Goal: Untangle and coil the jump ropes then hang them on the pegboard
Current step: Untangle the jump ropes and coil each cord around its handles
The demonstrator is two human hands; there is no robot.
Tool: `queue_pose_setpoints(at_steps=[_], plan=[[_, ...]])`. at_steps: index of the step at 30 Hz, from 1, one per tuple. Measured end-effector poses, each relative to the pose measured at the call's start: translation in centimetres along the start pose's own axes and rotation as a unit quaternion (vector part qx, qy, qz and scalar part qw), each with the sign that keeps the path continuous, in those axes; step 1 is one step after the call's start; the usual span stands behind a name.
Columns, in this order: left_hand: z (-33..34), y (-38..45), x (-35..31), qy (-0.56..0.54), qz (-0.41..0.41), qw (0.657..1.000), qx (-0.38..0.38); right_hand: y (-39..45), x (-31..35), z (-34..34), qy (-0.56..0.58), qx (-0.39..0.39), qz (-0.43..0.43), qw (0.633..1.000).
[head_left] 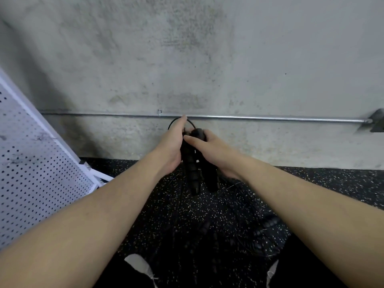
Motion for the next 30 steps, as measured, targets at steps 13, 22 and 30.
queue_pose_setpoints(at_steps=[13,22,30], plan=[[3.4,0.8,2.5,-0.010,-0.065,0.995,0.079,0.9,0.5,-3.7,0.186,-0.103,-0.022,0.977],[6.1,-0.1,3.1,0.030,-0.119,0.975,0.184,0.9,-0.7,-6.7,0.189,-0.147,0.000,0.971],[4.1,0.7,2.6,0.110,-0.154,0.965,0.180,1.0,-1.5,-8.5,-0.029,-0.116,0.079,0.990]])
Point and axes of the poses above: each hand's wrist, its own y-axis towards the middle knuckle, its own z-axis out of the palm, x = y × z, the point moved 10 cm from there along y, towards the middle knuckle, and after that the axes turned 9 degrees about x, right-handed, at the moved point
